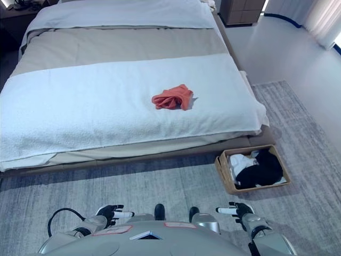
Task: Put the clothes on the bed into the basket.
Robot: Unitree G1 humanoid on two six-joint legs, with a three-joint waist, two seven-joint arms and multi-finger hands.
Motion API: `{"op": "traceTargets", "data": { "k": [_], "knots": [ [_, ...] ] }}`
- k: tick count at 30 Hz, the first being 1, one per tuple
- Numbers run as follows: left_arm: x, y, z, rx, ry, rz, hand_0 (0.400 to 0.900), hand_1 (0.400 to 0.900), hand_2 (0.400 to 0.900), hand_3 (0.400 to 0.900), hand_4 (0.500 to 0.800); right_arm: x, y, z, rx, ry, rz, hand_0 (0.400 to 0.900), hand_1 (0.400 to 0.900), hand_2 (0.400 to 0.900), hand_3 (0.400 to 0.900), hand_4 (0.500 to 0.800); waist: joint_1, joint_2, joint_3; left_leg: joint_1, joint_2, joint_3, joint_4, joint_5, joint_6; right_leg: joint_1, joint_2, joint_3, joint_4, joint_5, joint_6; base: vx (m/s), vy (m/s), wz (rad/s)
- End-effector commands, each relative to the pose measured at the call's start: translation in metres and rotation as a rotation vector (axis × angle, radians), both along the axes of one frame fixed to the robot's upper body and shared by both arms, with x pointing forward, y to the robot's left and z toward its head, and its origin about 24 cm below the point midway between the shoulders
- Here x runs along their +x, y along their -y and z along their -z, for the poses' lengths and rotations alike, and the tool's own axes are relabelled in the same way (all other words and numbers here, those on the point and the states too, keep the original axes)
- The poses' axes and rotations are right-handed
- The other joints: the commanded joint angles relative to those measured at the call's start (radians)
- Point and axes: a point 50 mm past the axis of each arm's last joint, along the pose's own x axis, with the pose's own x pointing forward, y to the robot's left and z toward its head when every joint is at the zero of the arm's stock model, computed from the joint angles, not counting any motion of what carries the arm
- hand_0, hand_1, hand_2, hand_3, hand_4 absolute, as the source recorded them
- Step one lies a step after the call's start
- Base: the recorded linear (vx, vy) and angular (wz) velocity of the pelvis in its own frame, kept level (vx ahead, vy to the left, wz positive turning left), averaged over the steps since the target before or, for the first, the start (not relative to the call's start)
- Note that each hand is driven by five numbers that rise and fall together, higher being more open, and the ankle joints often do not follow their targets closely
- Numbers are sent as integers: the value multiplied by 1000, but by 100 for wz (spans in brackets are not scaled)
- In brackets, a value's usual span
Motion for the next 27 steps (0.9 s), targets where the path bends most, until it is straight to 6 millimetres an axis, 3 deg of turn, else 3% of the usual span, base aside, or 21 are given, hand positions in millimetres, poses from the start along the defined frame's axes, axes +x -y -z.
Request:
{"op": "traceTargets", "data": {
  "k": [1, 27],
  "knots": [
    [18, -5, -4, 20, 31, 9, 900, 900, 900, 900, 800, 12, 2, -3, -20, 25, -61, 900, 900, 900, 900, 800, 8, -7, 22, 51, 7, 24, 6, -115, -24, -3, -22, 0, 3, -32, 50, 0, 0, 0],
    [14, -7, -4, 24, 14, 9, 900, 900, 900, 900, 800, 10, 3, -3, -15, 11, -72, 900, 900, 900, 900, 800, 10, -7, 22, 56, 5, 21, 6, -120, -22, 2, -21, 0, 3, -36, 50, 0, 0, 0]
  ]
}}
